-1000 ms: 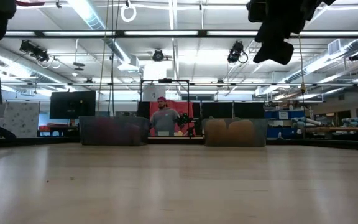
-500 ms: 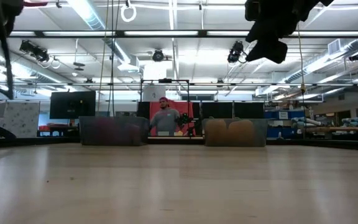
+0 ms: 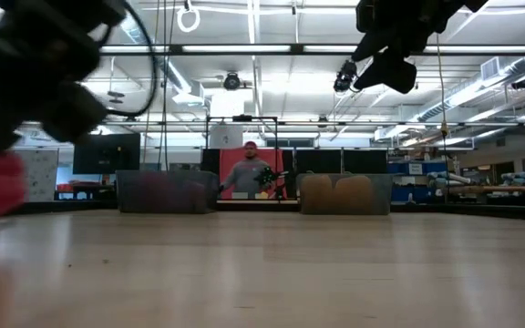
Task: Sort produce into baskets
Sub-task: Put the red bell pepper into the left black bin
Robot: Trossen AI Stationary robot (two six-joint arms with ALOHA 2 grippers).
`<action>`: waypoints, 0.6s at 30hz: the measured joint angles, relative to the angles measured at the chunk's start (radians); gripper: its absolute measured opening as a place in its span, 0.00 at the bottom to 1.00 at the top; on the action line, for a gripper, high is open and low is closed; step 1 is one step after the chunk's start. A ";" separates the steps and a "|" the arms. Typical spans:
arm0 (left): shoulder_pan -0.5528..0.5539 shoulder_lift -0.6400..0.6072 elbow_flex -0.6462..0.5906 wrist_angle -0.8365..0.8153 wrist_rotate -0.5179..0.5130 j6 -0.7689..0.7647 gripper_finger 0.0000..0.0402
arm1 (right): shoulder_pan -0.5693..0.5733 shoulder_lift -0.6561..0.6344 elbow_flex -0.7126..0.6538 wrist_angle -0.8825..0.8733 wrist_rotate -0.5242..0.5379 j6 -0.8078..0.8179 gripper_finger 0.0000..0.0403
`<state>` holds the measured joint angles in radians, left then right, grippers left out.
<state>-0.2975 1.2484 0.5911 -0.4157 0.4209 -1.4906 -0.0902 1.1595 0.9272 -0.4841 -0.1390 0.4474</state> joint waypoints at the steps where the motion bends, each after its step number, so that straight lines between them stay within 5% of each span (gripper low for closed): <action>1: 0.033 0.000 0.000 0.013 -0.015 0.026 0.42 | 0.000 0.000 0.000 0.001 -0.002 0.007 0.61; 10: 0.333 0.000 0.001 0.147 -0.138 0.255 0.43 | 0.000 0.000 0.000 0.000 -0.081 0.059 0.61; 18: 0.595 0.001 0.001 0.481 -0.181 0.499 0.43 | 0.018 0.000 0.000 -0.003 -0.114 0.107 0.61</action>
<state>0.2973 1.2491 0.5925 0.0655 0.2398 -0.9917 -0.0723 1.1595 0.9272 -0.4870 -0.2532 0.5545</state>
